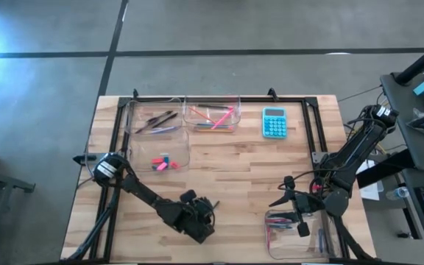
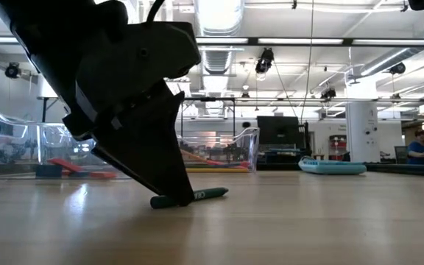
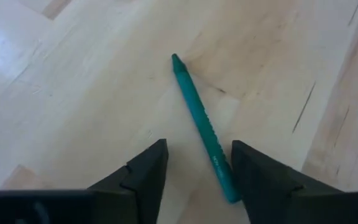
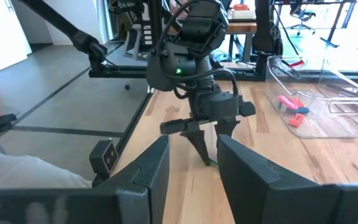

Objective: Sort crayons/erasers/pens/pencils in bins
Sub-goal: Put the dark green crayon into the bottom left transparent bin

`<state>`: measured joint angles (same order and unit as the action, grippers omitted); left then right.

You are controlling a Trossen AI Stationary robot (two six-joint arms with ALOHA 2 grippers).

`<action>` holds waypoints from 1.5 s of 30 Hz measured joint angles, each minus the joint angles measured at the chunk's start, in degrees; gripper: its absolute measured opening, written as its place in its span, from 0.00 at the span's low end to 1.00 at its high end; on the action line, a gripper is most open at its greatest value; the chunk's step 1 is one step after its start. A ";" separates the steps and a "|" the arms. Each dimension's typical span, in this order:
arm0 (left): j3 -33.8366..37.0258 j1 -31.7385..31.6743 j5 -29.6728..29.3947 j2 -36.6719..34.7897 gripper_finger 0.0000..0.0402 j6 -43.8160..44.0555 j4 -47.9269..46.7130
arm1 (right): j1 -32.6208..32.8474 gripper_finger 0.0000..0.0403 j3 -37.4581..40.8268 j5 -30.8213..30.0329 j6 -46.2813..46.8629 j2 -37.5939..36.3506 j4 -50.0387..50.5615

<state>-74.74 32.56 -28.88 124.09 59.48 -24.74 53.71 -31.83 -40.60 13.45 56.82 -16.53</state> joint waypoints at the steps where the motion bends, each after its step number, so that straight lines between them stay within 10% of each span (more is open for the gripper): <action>1: 0.00 -0.02 0.00 0.00 0.39 -0.01 -0.13 | 0.00 0.31 0.00 0.00 0.00 0.00 0.00; 12: 0.10 -0.09 -0.30 -0.18 0.02 -0.93 -0.10 | -0.01 0.31 0.00 0.00 0.01 0.00 0.00; 32: 0.74 -0.50 -12.03 -13.11 0.00 -13.46 0.24 | -0.56 0.31 0.07 -4.57 -0.57 0.79 -0.47; 45: 3.05 -0.78 -10.04 -15.73 0.00 -34.14 32.11 | -9.28 0.35 0.07 6.41 1.57 7.51 -4.80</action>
<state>-71.69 31.77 -38.92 108.37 25.34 7.37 44.43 -31.77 -34.19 15.03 64.33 -21.34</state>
